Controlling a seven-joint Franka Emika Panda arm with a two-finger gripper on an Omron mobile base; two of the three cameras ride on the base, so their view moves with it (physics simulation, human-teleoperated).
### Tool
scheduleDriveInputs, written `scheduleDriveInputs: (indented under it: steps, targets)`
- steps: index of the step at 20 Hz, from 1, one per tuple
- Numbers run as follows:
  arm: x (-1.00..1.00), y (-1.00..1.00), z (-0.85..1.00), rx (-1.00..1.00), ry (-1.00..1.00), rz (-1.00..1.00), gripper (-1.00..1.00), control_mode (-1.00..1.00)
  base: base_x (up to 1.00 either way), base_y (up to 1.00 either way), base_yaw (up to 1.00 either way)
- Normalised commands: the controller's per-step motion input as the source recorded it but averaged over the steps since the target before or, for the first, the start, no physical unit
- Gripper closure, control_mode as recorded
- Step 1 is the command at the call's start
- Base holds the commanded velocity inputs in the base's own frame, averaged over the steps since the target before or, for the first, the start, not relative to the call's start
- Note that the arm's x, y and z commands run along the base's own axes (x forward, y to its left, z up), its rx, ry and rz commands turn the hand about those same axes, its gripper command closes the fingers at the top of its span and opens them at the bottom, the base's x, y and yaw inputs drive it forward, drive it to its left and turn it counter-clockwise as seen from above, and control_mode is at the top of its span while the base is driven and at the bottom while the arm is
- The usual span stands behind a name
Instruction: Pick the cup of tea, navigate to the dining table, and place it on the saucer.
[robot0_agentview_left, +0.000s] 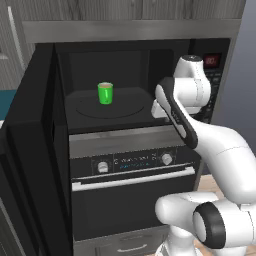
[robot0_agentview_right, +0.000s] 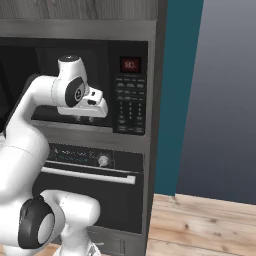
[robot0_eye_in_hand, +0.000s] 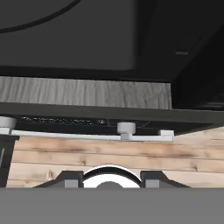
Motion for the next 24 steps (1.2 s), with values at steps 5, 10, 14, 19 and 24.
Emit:
scheduleDriveInputs:
  steps: [5, 10, 14, 19, 24]
  targets:
    - [-0.23, 0.08, 0.0, 0.0, -0.01, 0.04, -1.0, -1.0, 0.0, 0.0, 0.0]
    - [-0.16, 0.35, -0.01, 0.02, -0.01, 0.07, -1.0, -1.0, 0.0, 0.0, 0.0]
    - [-0.21, 0.45, 0.0, 0.06, -0.16, 0.11, -1.0, -1.0, 0.0, 0.0, 0.0]
    - [0.0, 0.73, 0.04, 0.03, -0.09, 0.06, -1.0, -1.0, 0.0, 0.0, 0.0]
    - [-0.01, 0.86, 0.21, 0.0, -0.28, 0.03, -1.0, -1.0, 0.0, 0.0, 0.0]
